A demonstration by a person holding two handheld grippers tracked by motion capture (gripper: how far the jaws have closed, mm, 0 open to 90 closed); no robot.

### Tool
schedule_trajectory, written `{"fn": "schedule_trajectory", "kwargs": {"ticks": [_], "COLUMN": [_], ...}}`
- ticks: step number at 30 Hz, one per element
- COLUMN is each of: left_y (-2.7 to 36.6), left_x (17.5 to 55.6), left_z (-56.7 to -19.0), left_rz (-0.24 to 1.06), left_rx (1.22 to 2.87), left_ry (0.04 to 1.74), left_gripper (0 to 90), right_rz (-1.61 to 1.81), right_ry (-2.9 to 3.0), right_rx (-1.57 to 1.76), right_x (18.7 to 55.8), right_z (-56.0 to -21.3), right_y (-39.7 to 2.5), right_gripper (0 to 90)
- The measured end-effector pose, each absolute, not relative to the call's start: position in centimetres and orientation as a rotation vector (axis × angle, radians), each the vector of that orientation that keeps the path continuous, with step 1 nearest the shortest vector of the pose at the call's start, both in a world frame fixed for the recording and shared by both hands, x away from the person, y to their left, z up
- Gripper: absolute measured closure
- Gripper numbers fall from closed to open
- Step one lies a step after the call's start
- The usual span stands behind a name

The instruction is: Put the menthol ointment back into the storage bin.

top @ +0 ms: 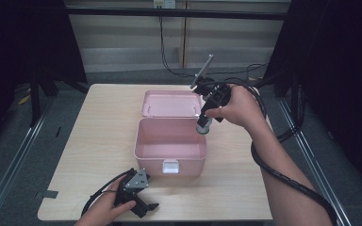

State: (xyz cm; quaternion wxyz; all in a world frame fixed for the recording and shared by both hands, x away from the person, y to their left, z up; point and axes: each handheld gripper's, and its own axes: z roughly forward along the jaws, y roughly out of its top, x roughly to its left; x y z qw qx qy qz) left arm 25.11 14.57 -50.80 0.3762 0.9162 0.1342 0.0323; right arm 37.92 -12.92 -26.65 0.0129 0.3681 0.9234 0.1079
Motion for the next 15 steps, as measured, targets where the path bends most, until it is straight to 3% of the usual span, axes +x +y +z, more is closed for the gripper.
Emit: {"fn": "schedule_trajectory", "kwargs": {"ticks": [15], "left_y": [14.6], "left_x": [25.1], "left_z": [-50.8], "left_rz": [0.086], "left_rx": [2.349], "left_ry": [0.342], "left_gripper": [0.0], "right_rz": [0.339], "right_ry": [2.732], "right_rx": [1.455], "right_x": [39.4], "right_z": [-28.0], "right_y": [-11.1], "right_gripper": [50.7]}}
